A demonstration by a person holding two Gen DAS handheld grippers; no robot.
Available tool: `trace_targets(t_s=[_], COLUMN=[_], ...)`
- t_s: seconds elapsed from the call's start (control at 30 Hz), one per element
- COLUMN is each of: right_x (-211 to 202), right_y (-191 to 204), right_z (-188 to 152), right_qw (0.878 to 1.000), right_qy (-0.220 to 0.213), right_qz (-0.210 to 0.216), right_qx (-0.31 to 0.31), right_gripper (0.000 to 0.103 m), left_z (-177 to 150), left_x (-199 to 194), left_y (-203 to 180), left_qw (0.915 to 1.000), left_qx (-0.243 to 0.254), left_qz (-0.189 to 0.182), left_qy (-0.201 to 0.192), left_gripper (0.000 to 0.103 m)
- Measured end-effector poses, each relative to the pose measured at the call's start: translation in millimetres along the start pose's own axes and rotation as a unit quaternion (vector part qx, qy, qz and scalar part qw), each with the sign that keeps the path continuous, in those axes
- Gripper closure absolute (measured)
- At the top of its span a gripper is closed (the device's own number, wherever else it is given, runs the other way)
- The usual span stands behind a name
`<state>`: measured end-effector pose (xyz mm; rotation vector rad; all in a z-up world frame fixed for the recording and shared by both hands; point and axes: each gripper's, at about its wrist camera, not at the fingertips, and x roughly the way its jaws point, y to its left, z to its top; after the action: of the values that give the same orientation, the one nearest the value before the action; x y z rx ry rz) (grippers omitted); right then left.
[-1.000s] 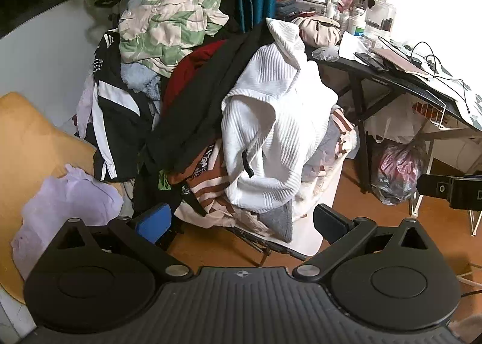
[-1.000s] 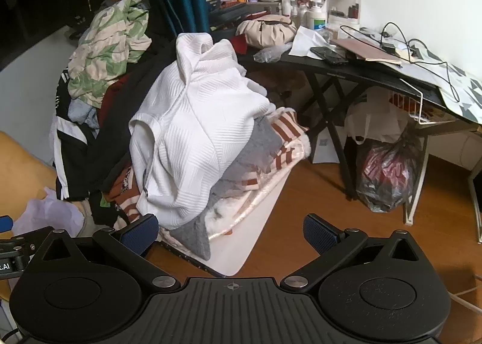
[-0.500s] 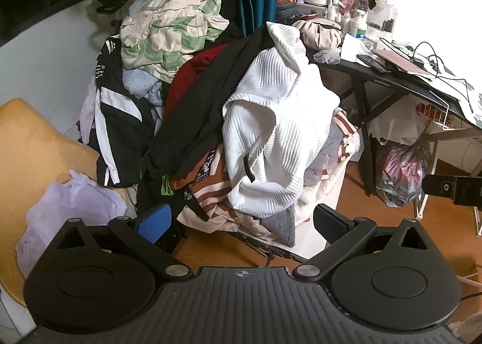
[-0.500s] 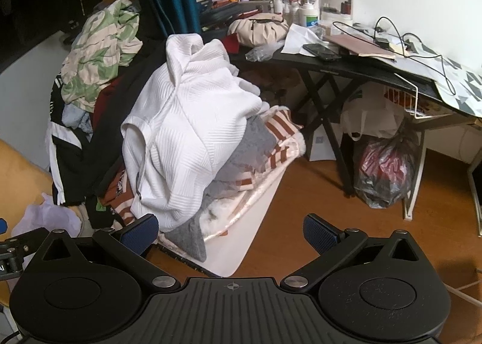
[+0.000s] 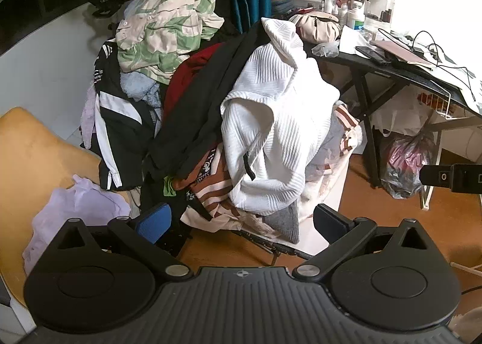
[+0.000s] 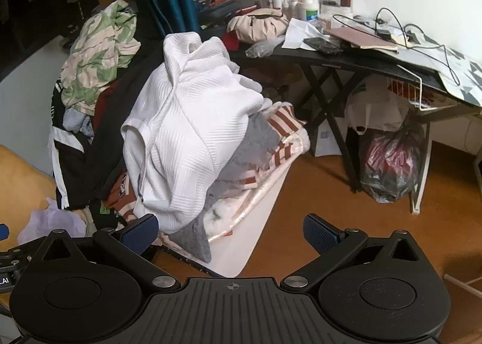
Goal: Fold clothes
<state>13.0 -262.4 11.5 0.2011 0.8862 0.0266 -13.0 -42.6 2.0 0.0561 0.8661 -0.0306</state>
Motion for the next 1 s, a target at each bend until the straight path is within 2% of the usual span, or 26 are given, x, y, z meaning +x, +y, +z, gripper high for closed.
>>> trace_targets(t_s=[0.47,0.8,1.0], right_x=[4,-9,-4], right_y=[-46,-98,-133], right_z=[8,25,29], right_qw=[0.999,0.999,0.999], right_qy=[-0.004,-0.028,-0.013], right_qz=[-0.009,-0.026,-0.03], right_qx=[0.039,0.025,0.024], right_gripper=[0.001,0.001,0.001], left_z=[16,22,19], left_x=[11,13,19], left_y=[-52,-104,-128], left_qw=[0.9989,0.9987,0.9992], left_qx=[0.041,0.018,0.002], left_qz=[-0.022,-0.042,-0.038], left_qy=[-0.005,-0.023,-0.014], left_gripper=[0.0,0.0,0.0])
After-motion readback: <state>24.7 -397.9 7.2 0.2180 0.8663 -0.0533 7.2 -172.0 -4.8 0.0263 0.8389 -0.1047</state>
